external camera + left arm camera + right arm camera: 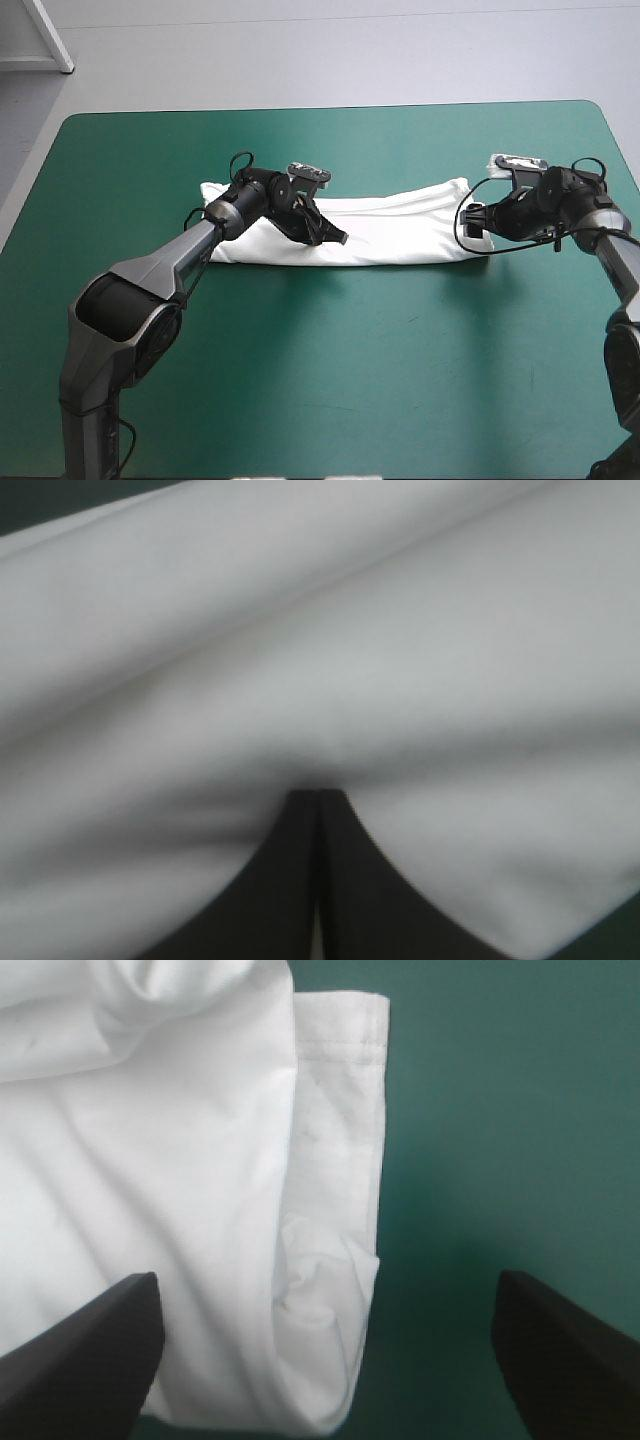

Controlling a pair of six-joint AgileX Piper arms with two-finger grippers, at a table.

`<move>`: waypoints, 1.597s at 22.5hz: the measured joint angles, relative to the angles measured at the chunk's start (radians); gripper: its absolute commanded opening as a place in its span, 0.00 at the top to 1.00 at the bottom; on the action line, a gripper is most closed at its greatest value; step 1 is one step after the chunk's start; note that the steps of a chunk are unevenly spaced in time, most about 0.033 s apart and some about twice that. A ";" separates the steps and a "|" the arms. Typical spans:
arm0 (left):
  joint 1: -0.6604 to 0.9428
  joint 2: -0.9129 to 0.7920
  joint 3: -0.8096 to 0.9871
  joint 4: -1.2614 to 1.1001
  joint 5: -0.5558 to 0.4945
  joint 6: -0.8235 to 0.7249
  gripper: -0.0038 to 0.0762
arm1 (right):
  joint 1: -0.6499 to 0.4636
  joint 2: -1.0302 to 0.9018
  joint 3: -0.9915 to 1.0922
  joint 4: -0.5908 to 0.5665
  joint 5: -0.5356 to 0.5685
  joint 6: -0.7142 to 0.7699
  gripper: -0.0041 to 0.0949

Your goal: Fold the cloth

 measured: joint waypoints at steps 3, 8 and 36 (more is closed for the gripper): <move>-0.011 0.000 0.000 0.006 -0.008 -0.021 0.96 | 0.000 0.085 -0.006 0.085 -0.032 -0.049 0.23; -0.019 0.001 0.000 0.017 -0.014 -0.043 0.96 | -0.001 0.133 -0.020 0.243 -0.063 -0.136 0.54; -0.020 0.002 -0.001 0.016 -0.014 -0.050 0.96 | 0.267 -0.011 -0.343 0.425 0.110 -0.181 0.97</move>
